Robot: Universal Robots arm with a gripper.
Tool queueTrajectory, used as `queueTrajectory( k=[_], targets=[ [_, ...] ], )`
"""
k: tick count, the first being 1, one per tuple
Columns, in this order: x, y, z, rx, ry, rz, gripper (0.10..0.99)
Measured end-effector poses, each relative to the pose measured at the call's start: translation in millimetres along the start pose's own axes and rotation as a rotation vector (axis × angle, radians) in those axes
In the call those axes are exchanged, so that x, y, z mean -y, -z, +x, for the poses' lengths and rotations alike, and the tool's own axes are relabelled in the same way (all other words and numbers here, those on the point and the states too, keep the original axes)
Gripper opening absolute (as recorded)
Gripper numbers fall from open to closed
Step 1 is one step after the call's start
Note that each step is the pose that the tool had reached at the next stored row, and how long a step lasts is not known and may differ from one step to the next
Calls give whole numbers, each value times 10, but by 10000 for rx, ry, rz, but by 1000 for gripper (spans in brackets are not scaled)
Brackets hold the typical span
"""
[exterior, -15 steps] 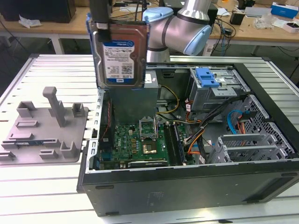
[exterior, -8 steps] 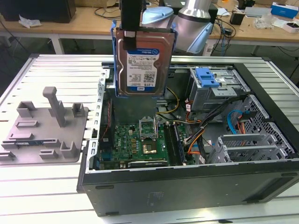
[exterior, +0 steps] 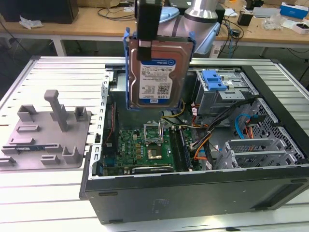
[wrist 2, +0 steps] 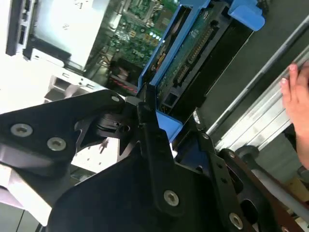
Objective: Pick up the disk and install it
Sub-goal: 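Pick up the disk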
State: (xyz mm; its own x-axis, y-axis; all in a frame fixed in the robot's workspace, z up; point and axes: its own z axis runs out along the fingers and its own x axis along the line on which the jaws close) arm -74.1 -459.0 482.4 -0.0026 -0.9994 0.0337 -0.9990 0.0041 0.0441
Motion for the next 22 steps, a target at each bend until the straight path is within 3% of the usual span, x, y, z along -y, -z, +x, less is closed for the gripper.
queueTrajectory(
  k=[2, 4, 12, 22],
  targets=[
    [79, 0, 85, 1, 0, 1, 365],
    [210, 2, 208, 1, 1, 0, 365],
    [567, 7, 510, 0, 1, 1, 365],
    [593, 8, 542, 0, -1, 0, 365]
  ],
)
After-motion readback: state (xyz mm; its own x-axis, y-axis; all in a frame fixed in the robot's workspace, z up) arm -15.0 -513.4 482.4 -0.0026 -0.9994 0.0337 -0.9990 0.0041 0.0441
